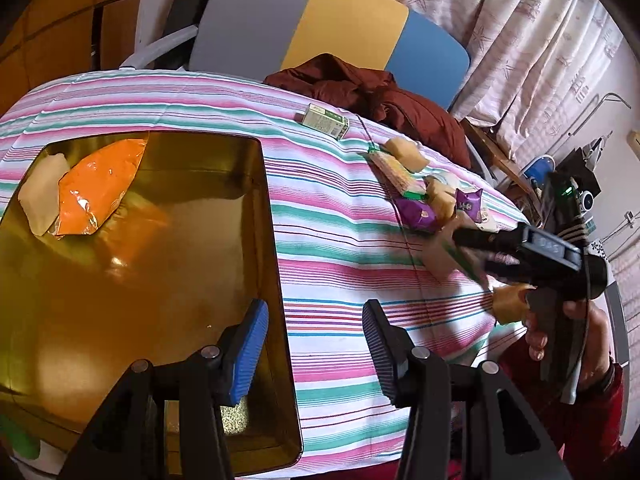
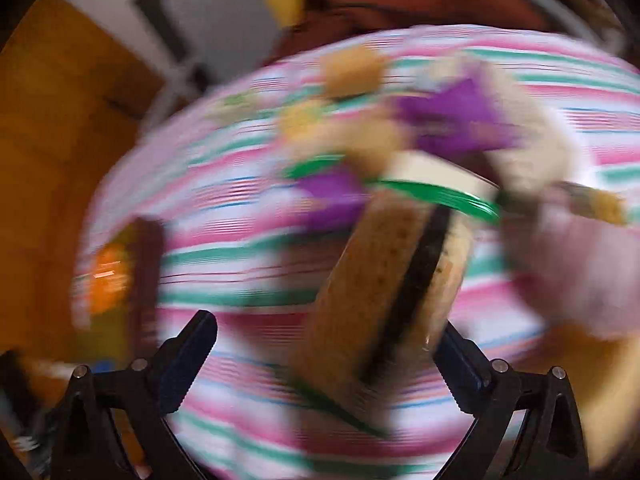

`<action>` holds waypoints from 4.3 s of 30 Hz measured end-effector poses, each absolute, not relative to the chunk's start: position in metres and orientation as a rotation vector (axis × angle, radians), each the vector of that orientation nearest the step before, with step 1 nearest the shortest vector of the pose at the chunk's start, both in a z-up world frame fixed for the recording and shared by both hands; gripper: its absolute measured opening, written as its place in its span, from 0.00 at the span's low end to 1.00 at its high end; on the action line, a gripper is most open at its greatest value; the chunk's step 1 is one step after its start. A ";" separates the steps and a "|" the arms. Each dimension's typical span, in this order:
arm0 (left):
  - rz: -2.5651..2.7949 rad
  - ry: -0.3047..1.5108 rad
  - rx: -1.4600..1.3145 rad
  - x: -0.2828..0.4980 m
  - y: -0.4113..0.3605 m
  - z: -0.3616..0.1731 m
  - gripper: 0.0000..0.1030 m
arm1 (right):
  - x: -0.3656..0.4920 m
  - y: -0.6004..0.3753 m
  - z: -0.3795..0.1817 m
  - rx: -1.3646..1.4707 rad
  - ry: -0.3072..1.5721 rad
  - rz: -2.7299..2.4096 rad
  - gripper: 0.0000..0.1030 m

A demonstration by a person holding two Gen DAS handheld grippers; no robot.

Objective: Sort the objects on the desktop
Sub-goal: 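Move the right tool back over the snack pile toward the brown box, then grasp the brown cardboard box with the right tool, then grasp the green-edged cracker packet with the left tool while the right holds the brown box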

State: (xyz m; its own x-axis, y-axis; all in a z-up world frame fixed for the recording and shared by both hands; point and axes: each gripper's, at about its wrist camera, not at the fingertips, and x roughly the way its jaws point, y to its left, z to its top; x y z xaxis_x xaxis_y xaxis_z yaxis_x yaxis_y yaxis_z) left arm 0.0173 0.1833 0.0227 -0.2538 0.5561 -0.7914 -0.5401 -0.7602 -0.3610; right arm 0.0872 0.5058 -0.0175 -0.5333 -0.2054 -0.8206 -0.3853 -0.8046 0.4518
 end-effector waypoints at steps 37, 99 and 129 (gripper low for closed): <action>2.005 0.426 -1.283 -0.071 0.337 0.008 0.48 | 0.078 0.505 -0.001 -1.433 0.608 2.650 1.00; 1.815 0.748 -1.122 -0.090 0.430 -0.022 0.49 | 0.088 0.521 -0.031 -1.678 0.590 2.427 0.51; 1.526 1.044 -0.995 -0.054 0.457 -0.041 0.70 | 0.097 0.546 -0.038 -1.635 0.716 2.339 0.52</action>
